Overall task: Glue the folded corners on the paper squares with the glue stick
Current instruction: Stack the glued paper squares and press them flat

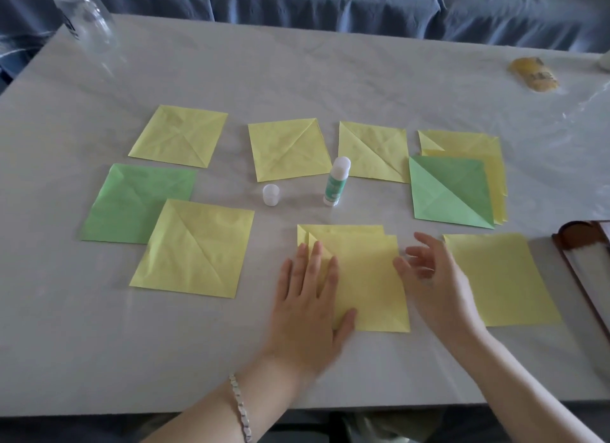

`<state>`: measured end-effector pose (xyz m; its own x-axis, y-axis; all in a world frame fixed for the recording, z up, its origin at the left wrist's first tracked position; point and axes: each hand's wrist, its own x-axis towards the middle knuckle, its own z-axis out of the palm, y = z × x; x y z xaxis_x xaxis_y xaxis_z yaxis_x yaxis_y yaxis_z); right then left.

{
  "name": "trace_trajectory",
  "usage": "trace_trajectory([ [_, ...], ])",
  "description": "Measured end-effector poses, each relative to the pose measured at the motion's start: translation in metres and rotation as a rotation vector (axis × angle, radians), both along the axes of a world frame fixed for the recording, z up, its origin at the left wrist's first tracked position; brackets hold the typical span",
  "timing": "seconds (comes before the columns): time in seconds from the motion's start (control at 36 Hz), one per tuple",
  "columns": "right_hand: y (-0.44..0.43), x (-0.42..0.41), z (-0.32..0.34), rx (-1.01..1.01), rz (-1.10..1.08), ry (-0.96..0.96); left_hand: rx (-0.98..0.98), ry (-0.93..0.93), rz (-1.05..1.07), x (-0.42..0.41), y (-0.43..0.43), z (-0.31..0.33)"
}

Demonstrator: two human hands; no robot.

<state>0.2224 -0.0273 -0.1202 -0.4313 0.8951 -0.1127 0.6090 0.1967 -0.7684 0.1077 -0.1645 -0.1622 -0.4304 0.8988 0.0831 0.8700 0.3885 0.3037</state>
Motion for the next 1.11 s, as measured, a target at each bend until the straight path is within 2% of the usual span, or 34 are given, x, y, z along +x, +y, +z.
trace_trajectory([
  [0.11,0.011,-0.010,0.006,-0.225,-0.073,0.106,0.015,-0.001,-0.008,0.000,-0.001,-0.002],
  [0.19,0.013,-0.013,0.006,-0.335,-0.065,0.154,0.013,-0.074,0.007,-0.001,0.000,0.001],
  [0.28,0.010,-0.014,0.004,-0.310,-0.032,0.146,0.119,-0.264,0.103,-0.006,0.003,0.011],
  [0.39,0.007,-0.015,0.001,-0.243,-0.030,0.125,0.294,-0.620,0.344,-0.016,0.017,0.031],
  [0.47,0.006,-0.016,0.000,-0.235,-0.027,0.118,0.379,-0.796,0.509,-0.026,0.029,0.039],
  [0.64,0.005,-0.014,-0.001,-0.164,-0.027,0.047,0.377,-0.964,0.641,-0.034,0.042,0.042],
  [0.94,0.001,-0.008,0.010,-0.322,-0.134,0.243,0.457,-1.062,0.523,-0.025,0.046,0.058],
  [1.11,-0.001,-0.006,0.012,-0.334,-0.160,0.318,0.475,-1.156,0.451,-0.020,0.045,0.061],
])
